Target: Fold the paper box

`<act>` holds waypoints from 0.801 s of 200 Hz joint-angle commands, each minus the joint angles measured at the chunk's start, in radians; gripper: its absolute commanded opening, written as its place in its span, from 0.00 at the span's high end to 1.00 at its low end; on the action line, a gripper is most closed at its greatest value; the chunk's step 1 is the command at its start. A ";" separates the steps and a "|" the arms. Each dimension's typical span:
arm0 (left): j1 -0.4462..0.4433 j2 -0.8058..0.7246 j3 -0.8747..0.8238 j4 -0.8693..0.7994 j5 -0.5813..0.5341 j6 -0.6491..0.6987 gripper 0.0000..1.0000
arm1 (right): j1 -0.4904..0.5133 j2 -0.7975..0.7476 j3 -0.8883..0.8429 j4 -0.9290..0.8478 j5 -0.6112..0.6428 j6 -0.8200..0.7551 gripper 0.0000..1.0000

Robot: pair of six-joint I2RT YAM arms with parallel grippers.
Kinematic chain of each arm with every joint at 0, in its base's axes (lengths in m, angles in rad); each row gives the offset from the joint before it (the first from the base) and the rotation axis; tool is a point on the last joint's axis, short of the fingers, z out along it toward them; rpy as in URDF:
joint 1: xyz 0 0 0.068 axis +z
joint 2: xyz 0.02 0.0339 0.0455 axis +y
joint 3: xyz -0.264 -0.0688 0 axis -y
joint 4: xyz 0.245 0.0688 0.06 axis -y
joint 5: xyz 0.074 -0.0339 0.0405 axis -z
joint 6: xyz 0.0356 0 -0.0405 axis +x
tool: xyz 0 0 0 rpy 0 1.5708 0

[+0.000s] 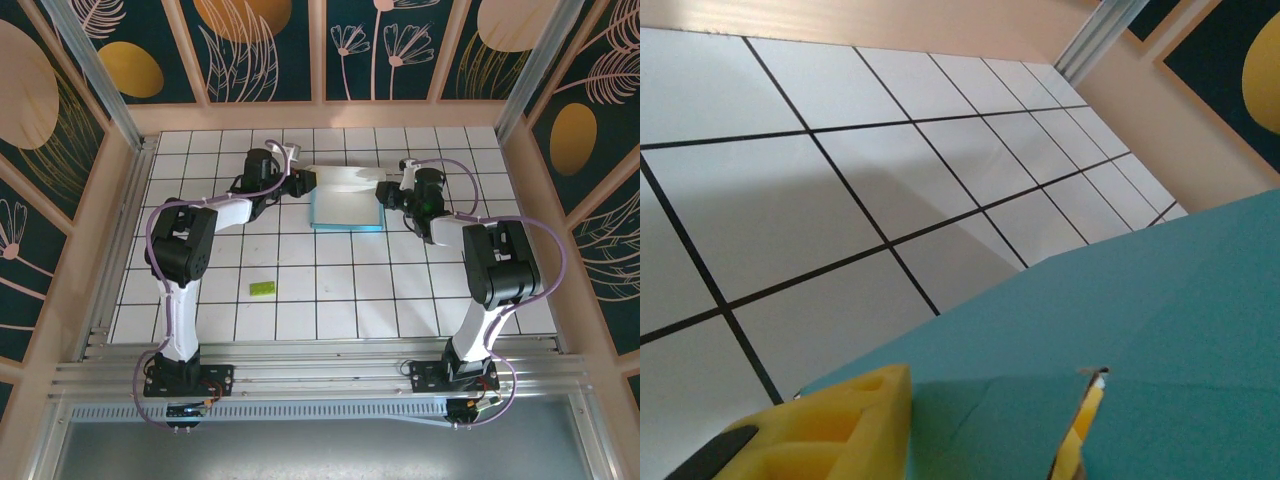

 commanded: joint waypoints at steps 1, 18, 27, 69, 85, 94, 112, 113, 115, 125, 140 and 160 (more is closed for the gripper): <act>-0.018 -0.005 -0.026 0.047 0.013 -0.063 0.67 | 0.021 0.019 0.024 0.035 0.011 0.024 0.74; -0.019 -0.010 -0.034 0.043 0.005 -0.067 0.67 | 0.021 0.021 0.018 0.039 0.011 0.029 0.74; -0.019 -0.012 -0.035 0.040 0.003 -0.070 0.67 | 0.022 0.022 0.014 0.042 0.011 0.030 0.74; -0.022 -0.011 -0.062 0.067 0.012 -0.102 0.67 | 0.023 0.016 -0.009 0.045 0.026 0.027 0.74; -0.025 -0.014 -0.079 0.082 0.023 -0.116 0.67 | 0.023 0.013 -0.017 0.042 0.031 0.022 0.74; -0.026 -0.016 -0.088 0.090 0.030 -0.128 0.67 | 0.022 0.010 -0.021 0.041 0.031 0.019 0.74; -0.028 -0.025 -0.111 0.110 0.040 -0.151 0.67 | 0.022 0.006 -0.025 0.037 0.032 0.014 0.74; -0.028 -0.026 -0.111 0.110 0.040 -0.152 0.67 | 0.022 0.006 -0.025 0.036 0.032 0.014 0.74; -0.028 -0.028 -0.113 0.111 0.041 -0.155 0.67 | 0.022 0.006 -0.025 0.036 0.032 0.014 0.74; -0.028 -0.032 -0.115 0.100 0.040 -0.159 0.66 | 0.022 0.006 -0.025 0.034 0.032 0.011 0.74; -0.028 -0.041 -0.110 0.068 0.028 -0.148 0.61 | 0.023 0.004 -0.025 0.033 0.035 0.008 0.74; -0.029 -0.045 -0.076 -0.035 -0.023 -0.094 0.59 | 0.020 0.006 -0.021 0.030 0.037 0.007 0.74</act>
